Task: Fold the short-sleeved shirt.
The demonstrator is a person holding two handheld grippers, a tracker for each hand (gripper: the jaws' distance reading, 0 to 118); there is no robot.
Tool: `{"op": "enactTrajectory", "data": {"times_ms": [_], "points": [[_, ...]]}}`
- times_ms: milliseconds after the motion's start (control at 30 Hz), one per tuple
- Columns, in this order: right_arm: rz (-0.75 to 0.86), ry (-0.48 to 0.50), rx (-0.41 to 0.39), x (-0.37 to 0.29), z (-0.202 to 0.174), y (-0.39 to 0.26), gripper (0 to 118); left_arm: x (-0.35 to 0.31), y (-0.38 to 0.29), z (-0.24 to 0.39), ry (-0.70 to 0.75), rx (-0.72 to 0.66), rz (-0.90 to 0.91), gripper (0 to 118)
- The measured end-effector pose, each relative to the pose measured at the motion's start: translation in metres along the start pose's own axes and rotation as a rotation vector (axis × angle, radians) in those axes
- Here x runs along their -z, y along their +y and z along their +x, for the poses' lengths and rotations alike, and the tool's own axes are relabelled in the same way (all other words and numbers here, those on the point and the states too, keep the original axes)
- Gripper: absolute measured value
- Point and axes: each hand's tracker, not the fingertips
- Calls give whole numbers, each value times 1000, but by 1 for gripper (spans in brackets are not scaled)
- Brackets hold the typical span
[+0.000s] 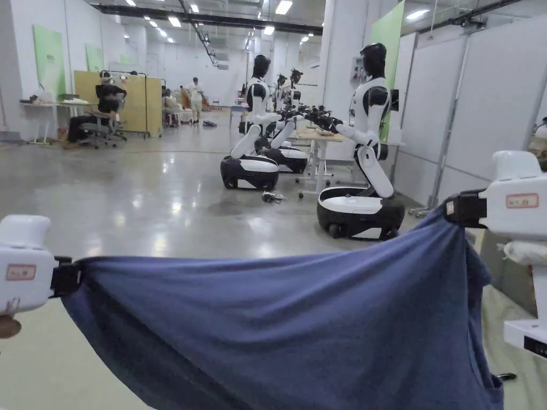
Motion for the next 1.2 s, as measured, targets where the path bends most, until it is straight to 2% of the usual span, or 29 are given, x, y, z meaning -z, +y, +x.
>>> {"op": "enactTrajectory", "data": {"times_ms": [167, 300, 400, 533, 733, 833, 900, 1033, 1200], "points": [[144, 5, 106, 25, 14, 86, 1, 29, 105, 9, 96, 50, 109, 8], [220, -34, 65, 49, 10, 133, 1, 46, 163, 13, 140, 90, 209, 8], [278, -1, 93, 65, 10, 158, 1, 69, 197, 7, 197, 147, 231, 8], [286, -24, 102, 100, 11, 170, 1, 103, 214, -6, 217, 144, 230, 8], [244, -56, 134, 169, 14, 116, 1, 181, 185, -15, 232, 157, 167, 8], [214, -86, 141, 205, 17, 65, 1, 210, 139, -4, 194, 161, 71, 8], [175, -89, 181, 223, 22, 34, 1, 233, 107, -2, 207, 176, 61, 8], [131, -107, 221, 234, 28, 1, 1, 230, 72, 12, 189, 183, 49, 7], [111, -91, 206, 198, 30, -17, 1, 197, 56, 18, 167, 154, 43, 7]]}}
